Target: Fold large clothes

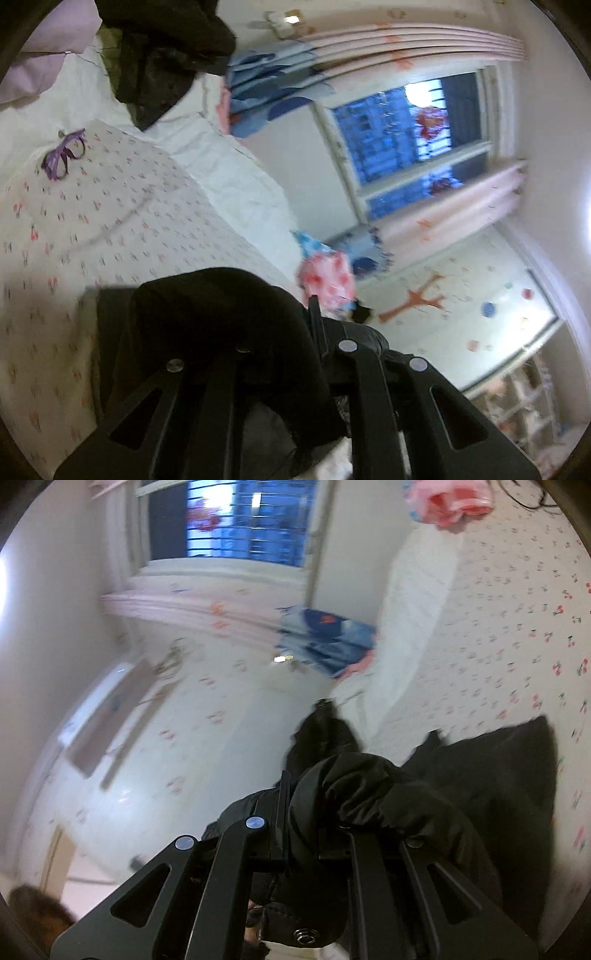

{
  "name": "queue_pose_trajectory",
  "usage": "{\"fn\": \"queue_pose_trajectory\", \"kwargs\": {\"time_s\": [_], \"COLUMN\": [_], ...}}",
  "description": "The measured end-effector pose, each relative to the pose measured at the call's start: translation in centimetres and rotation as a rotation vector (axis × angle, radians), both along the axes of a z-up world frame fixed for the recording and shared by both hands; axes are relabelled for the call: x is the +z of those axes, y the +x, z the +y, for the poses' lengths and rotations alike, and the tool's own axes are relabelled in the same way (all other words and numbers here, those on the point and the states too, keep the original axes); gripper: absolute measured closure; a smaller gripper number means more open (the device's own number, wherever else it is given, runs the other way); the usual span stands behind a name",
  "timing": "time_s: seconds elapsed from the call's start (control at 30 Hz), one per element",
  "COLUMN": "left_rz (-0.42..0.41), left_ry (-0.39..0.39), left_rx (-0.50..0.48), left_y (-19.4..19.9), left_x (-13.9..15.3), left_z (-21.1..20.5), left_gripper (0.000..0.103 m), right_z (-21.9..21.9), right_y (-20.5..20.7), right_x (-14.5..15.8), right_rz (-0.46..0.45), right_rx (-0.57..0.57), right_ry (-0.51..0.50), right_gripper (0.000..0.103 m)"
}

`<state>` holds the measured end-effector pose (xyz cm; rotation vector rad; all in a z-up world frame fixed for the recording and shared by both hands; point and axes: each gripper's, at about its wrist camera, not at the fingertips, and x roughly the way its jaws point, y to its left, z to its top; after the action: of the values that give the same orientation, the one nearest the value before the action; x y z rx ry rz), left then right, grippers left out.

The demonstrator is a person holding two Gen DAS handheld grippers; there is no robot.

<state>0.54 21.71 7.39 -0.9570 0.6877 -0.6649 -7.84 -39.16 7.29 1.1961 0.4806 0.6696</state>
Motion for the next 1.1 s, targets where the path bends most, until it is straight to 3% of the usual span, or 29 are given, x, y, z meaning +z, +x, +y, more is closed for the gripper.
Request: {"fn": "queue_pose_trajectory", "kwargs": {"time_s": [0.2, 0.27, 0.37, 0.43, 0.53, 0.6, 0.67, 0.7, 0.73, 0.77, 0.83, 0.93, 1.03, 1.1], "left_rz": [0.119, 0.169, 0.23, 0.254, 0.247, 0.221, 0.191, 0.172, 0.145, 0.117, 0.028, -0.086, -0.121, -0.096], "left_ry": [0.128, 0.152, 0.176, 0.16, 0.038, -0.039, -0.086, -0.108, -0.101, -0.076, 0.043, 0.175, 0.352, 0.425], "left_rx": [0.079, 0.091, 0.087, 0.074, 0.07, 0.098, 0.147, 0.172, 0.193, 0.195, 0.145, 0.051, -0.07, -0.097], "left_y": [5.2, 6.1, 7.1, 7.4, 6.9, 6.2, 5.4, 4.9, 4.3, 4.0, 3.0, 1.9, 2.6, 3.7], "left_x": [-6.4, -8.7, -10.7, -10.7, -8.8, -7.2, -5.2, -4.2, -2.9, -1.9, 1.2, 3.1, 1.9, 0.1], "left_z": [-2.2, -2.7, -3.1, -2.9, -1.4, -0.1, 0.8, 1.1, 1.1, 0.7, -2.0, -6.8, -13.6, -16.2], "left_gripper": [0.09, 0.088, 0.086, 0.081, 0.061, 0.035, 0.021, 0.014, 0.013, 0.012, 0.012, 0.008, 0.008, 0.008], "right_z": [-0.5, -0.2, -0.1, -0.4, -1.9, -2.6, -2.5, -1.3, -0.3, 1.9, 6.2, 13.7, 21.1, 24.2], "right_y": [6.8, 8.1, 8.4, 8.2, 6.6, 4.9, 3.8, 3.4, 3.2, 3.3, 3.8, 5.7, 9.2, 11.8], "right_x": [-8.1, -10.3, -11.7, -11.7, -10.5, -8.5, -6.3, -4.3, -3.0, -1.1, 1.1, 2.3, 0.6, -1.2], "right_rz": [0.245, 0.283, 0.296, 0.301, 0.272, 0.237, 0.211, 0.187, 0.174, 0.156, 0.113, 0.064, 0.055, 0.084], "right_rx": [-0.067, -0.06, -0.038, -0.021, -0.051, -0.111, -0.138, -0.132, -0.122, -0.106, -0.06, 0.036, 0.125, 0.147], "right_ry": [-0.074, -0.053, -0.022, 0.017, 0.092, 0.057, -0.03, -0.154, -0.237, -0.389, -0.599, -0.85, -1.118, -1.212], "right_gripper": [0.092, 0.091, 0.081, 0.058, 0.023, 0.013, 0.012, 0.012, 0.012, 0.012, 0.012, 0.012, 0.012, 0.012]}}
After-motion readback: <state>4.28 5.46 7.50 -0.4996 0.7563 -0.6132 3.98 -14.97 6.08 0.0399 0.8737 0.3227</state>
